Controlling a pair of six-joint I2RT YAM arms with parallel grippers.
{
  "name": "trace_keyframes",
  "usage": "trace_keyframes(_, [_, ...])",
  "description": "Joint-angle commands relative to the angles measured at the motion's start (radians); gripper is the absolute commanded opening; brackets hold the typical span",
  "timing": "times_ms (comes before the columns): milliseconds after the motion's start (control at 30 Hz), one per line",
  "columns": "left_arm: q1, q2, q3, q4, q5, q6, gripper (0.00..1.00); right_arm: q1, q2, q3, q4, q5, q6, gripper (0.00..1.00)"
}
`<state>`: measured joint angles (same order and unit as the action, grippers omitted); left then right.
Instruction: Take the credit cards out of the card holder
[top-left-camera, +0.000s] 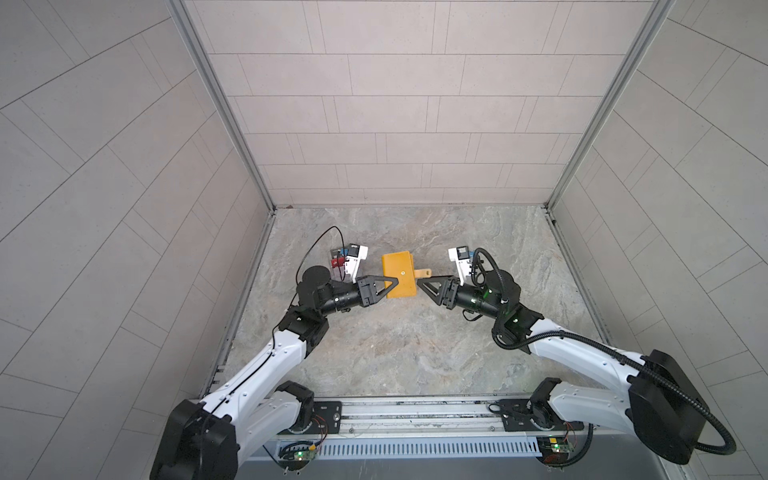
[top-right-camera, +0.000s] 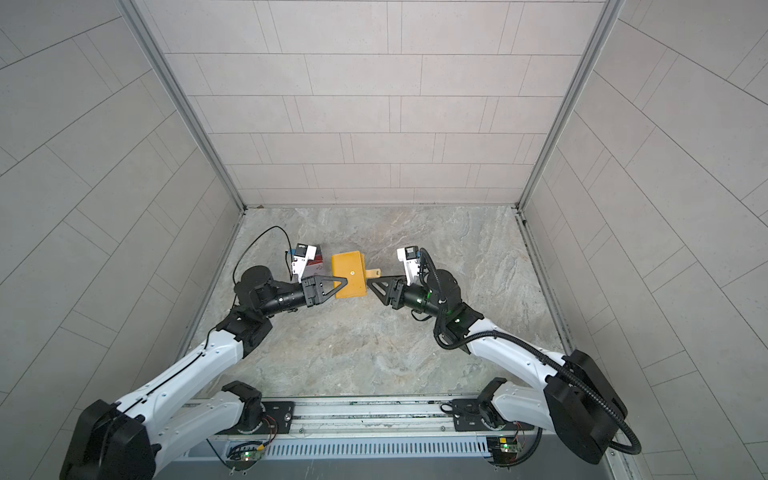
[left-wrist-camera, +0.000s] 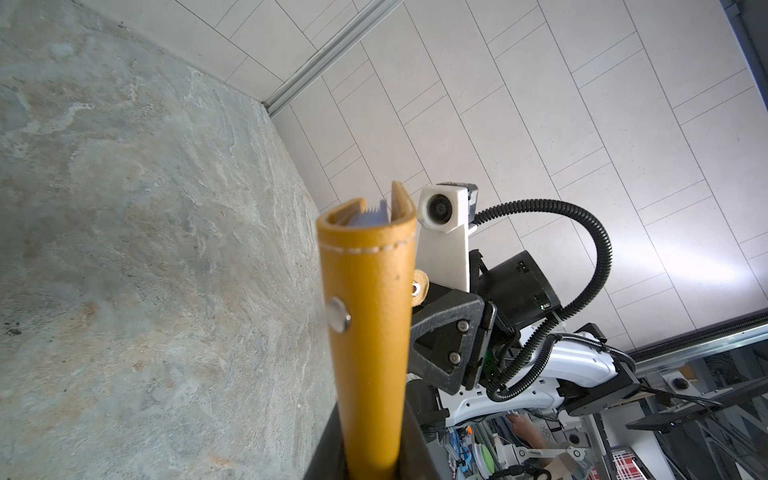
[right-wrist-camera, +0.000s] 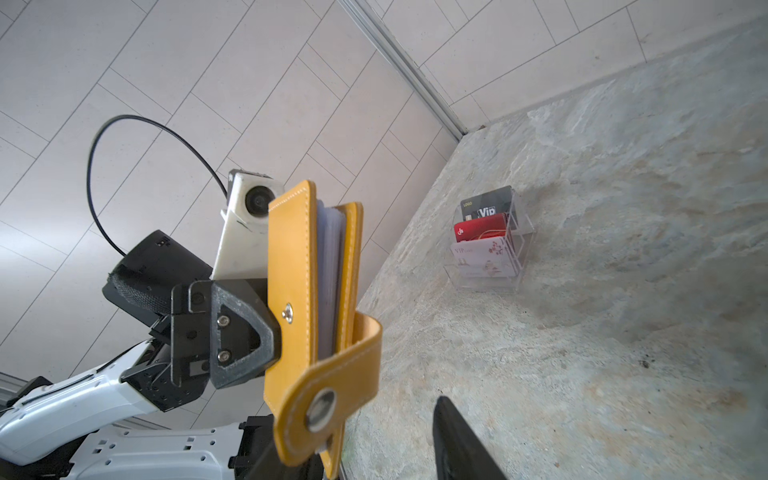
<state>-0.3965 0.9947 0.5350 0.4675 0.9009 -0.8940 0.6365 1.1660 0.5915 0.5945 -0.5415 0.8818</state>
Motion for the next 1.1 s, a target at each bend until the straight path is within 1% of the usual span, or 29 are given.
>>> trace_keyframes(0, [-0.021,-0.009,0.007,0.061,0.023,0.003,0.0,0.003,0.004,0.018,0.05,0.0,0.025,0.47])
trace_keyframes(167, [-0.043,0.005,0.012,0.097,0.024,-0.013,0.0,0.008,0.016,0.022,0.065,0.01,0.037,0.44])
trace_keyframes(333, [-0.059,0.002,0.008,0.151,0.029,-0.045,0.0,0.007,-0.001,-0.001,0.086,0.056,0.051,0.39])
trace_keyframes(633, [-0.068,0.001,0.011,0.145,0.023,-0.046,0.0,0.007,-0.08,-0.067,0.102,0.125,0.033,0.38])
trace_keyframes(800, [-0.074,-0.001,0.01,0.146,0.021,-0.042,0.0,0.007,-0.083,-0.047,0.076,0.097,0.023,0.38])
trace_keyframes(1067, [-0.082,0.006,0.011,0.153,0.021,-0.037,0.0,0.01,-0.041,-0.018,0.102,0.008,0.062,0.38])
